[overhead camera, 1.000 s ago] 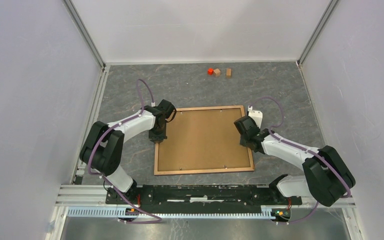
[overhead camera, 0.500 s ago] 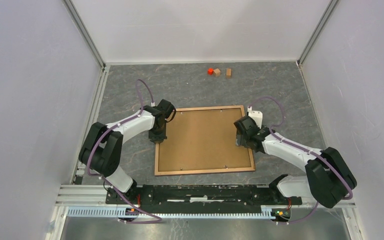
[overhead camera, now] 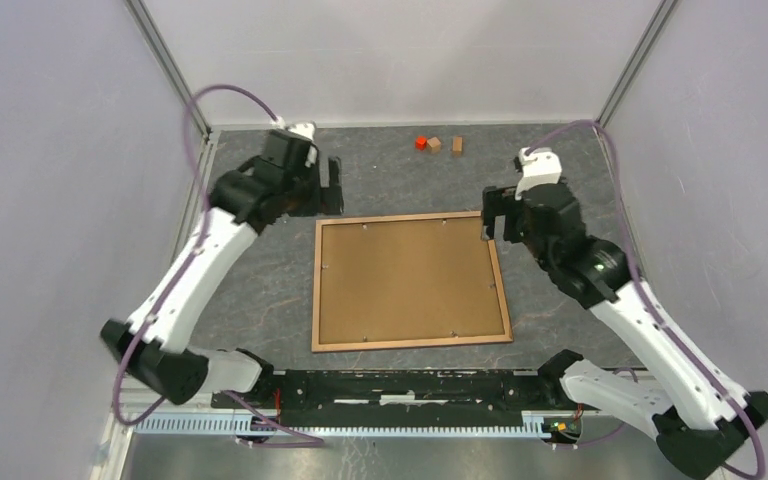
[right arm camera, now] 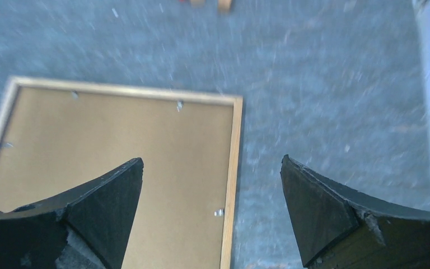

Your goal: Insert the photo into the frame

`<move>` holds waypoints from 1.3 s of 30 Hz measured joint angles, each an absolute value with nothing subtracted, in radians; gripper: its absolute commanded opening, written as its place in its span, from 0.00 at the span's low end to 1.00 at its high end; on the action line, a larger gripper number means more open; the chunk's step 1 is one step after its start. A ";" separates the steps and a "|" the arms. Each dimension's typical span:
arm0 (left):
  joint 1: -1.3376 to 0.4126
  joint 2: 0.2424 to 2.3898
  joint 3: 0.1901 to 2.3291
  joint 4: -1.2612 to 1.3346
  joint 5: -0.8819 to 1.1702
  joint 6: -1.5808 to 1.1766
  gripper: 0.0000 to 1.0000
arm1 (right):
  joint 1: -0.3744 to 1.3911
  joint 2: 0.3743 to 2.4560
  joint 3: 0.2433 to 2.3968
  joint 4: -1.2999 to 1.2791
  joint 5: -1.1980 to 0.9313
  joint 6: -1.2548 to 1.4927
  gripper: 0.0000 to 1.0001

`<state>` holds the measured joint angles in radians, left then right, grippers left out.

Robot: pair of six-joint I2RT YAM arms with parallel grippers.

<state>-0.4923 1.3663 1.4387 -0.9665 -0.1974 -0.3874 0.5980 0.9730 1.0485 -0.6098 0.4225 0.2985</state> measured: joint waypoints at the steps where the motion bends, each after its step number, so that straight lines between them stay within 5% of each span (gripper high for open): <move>1: -0.492 1.338 1.502 -0.982 -0.186 -0.376 1.00 | 0.598 0.952 1.094 -0.624 0.417 0.268 0.98; 11: -0.492 1.050 1.813 -1.026 -0.057 -0.338 1.00 | 0.598 0.910 1.436 -0.722 0.376 0.149 0.98; 19: -0.525 0.978 1.415 -0.928 0.257 -0.368 1.00 | 0.591 0.951 1.001 -0.716 0.315 0.178 0.97; 25: -0.889 0.968 1.083 -0.766 0.224 -0.437 1.00 | 0.435 1.013 0.714 -0.678 0.147 0.239 0.87; 35: -1.377 1.200 1.034 -0.588 -0.106 -0.364 0.99 | 0.352 1.006 0.487 -0.567 -0.023 0.286 0.58; 39: -1.478 1.376 1.055 -0.571 -0.188 -0.298 0.98 | 0.351 1.014 0.472 -0.526 -0.023 0.290 0.37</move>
<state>-1.4776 1.3762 1.0550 -0.5709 -0.1883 -0.2977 0.3511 1.0138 0.4725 -0.5262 -0.0227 0.2901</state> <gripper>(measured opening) 0.992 0.491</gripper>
